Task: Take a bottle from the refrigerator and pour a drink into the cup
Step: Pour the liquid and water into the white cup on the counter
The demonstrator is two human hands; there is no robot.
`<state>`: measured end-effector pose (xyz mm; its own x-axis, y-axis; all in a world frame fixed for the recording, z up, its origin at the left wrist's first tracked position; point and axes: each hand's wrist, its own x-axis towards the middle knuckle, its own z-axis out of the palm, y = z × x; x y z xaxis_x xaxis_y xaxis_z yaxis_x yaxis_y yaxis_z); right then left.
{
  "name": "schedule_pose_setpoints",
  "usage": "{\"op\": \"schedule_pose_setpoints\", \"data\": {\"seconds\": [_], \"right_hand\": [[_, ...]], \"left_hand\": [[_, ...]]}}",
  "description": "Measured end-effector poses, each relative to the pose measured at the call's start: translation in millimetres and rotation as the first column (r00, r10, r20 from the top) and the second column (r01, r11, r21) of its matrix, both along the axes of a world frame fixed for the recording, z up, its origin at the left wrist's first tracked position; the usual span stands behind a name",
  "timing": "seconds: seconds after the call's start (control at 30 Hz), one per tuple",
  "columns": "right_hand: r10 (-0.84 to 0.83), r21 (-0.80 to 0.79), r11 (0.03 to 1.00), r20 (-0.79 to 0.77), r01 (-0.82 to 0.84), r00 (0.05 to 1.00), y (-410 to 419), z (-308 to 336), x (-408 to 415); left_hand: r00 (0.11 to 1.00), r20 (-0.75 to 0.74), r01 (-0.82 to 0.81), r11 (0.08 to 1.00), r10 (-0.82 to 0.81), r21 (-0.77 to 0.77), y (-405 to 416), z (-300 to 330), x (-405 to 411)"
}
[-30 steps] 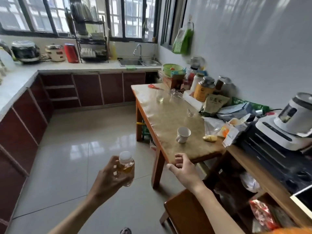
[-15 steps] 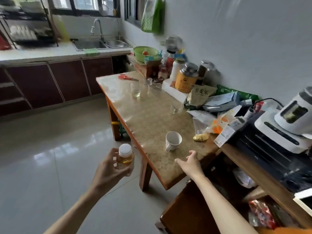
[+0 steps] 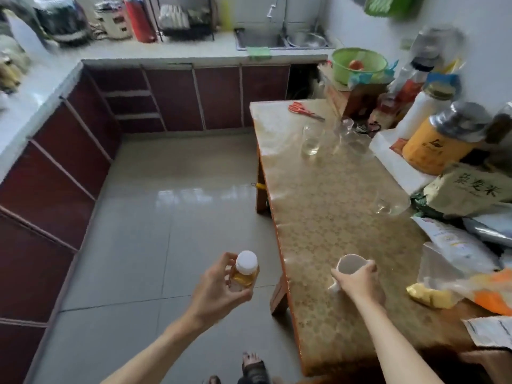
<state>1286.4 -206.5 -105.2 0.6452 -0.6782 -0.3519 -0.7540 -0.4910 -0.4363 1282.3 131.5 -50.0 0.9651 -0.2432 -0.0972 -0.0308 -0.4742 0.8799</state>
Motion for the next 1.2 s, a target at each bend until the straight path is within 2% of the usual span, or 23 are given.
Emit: {"op": "schedule_pose_setpoints", "data": {"seconds": [0.07,0.13,0.2,0.3,0.43,0.5,0.57,0.8,1.03,1.2], "right_hand": [[0.191,-0.039,0.981,0.001,-0.191,0.981,13,6,24],[0.449,-0.085,0.89,-0.002,-0.447,0.894,43,16,56],[0.619,-0.098,0.784,0.053,-0.613,0.784,84,31,83],[0.841,-0.156,0.541,0.118,-0.826,0.528,170,51,109],[0.954,-0.141,0.246,0.209,-0.959,0.214,285,73,108],[0.971,-0.116,0.114,0.223,-0.987,0.086,334,82,98],[0.969,-0.126,-0.038,0.237,-0.991,-0.067,394,93,74],[0.857,-0.242,-0.359,0.298,-0.902,-0.421,551,122,-37],[0.714,-0.264,-0.577,0.297,-0.773,-0.634,688,135,-179],[0.625,-0.241,-0.701,0.248,-0.672,-0.741,754,133,-267]], "left_hand": [[0.995,0.007,-0.096,0.995,0.096,0.007,7,2,2],[0.972,0.004,-0.233,0.973,0.233,0.001,22,6,1],[0.942,0.016,-0.336,0.942,0.336,0.015,39,12,1],[0.849,0.046,-0.527,0.849,0.526,0.035,79,18,-14],[0.67,0.096,-0.743,0.667,0.736,0.066,142,28,-56],[0.577,0.138,-0.817,0.571,0.805,0.083,170,32,-80],[0.438,0.161,-0.899,0.435,0.885,0.054,207,33,-120],[0.074,0.162,-0.993,0.088,0.984,-0.083,301,33,-262],[-0.206,0.193,-0.971,-0.177,0.959,-0.159,370,38,-416],[-0.358,0.172,-0.93,-0.332,0.918,-0.16,399,35,-501]]}}
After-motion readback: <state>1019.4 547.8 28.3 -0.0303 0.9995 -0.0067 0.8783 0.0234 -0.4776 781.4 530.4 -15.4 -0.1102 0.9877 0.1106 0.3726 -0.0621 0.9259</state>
